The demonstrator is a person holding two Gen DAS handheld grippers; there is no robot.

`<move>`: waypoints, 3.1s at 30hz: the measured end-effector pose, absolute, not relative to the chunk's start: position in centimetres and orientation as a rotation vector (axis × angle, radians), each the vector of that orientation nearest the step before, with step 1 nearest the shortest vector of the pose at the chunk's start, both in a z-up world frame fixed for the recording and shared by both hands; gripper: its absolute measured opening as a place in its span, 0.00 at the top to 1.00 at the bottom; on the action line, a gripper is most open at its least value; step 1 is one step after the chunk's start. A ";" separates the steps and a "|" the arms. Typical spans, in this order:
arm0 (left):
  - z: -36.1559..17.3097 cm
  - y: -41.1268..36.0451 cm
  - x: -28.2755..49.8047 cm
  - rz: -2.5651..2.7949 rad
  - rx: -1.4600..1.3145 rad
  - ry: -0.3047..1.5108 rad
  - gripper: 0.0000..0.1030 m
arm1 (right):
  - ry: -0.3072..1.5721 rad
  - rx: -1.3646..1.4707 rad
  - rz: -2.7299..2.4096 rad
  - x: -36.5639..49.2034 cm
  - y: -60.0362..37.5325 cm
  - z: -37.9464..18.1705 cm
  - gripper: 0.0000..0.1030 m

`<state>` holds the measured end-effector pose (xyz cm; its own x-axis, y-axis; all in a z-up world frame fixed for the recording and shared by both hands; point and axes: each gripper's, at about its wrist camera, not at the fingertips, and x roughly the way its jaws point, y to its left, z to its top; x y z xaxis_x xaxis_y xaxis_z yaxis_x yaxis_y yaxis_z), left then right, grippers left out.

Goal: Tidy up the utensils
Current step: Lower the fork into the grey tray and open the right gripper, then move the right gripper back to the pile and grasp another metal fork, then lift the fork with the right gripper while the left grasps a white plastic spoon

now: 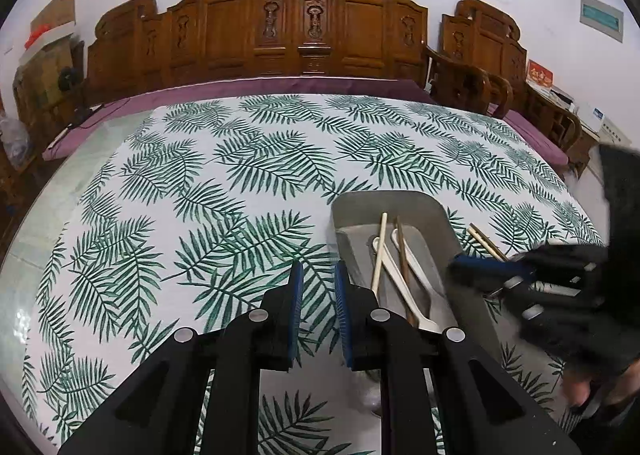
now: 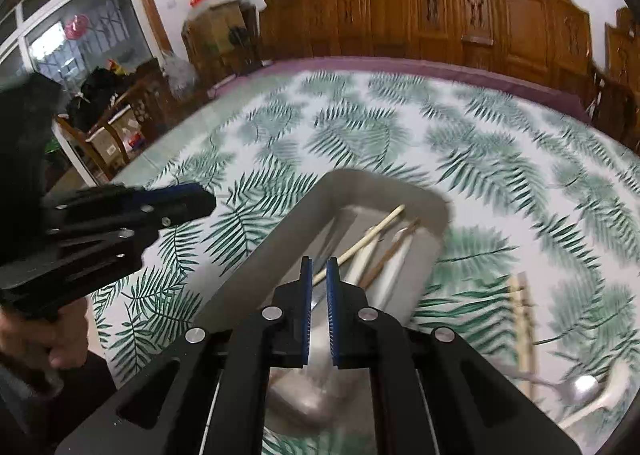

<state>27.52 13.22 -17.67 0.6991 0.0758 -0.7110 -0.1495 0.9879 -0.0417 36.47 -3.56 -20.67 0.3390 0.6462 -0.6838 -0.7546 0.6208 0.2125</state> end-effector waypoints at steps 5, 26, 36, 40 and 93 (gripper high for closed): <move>-17.6 12.1 27.7 0.103 -0.088 0.786 0.85 | 0.782 -0.167 0.848 37.5 -8.5 -19.5 0.91; -18.5 4.1 28.7 -0.060 -0.030 0.804 0.80 | 0.868 -0.186 0.568 41.8 -21.5 -26.0 0.64; -19.0 1.8 28.5 -0.105 -0.015 0.817 0.80 | 0.961 -0.166 0.554 44.0 -21.2 -28.1 0.57; -19.0 0.9 28.4 -0.128 -0.014 0.819 0.80 | 0.982 -0.186 0.553 43.5 -21.2 -28.5 0.69; -26.4 -17.4 40.0 -0.387 0.126 1.005 0.94 | 0.846 0.161 0.395 42.6 -37.1 -24.6 0.98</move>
<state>40.03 -17.39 -26.37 0.4747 -0.2580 -0.8415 0.3729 0.9250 -0.0732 42.60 -37.11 -24.62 0.5956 0.4018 -0.6955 -0.2758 0.9156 0.2927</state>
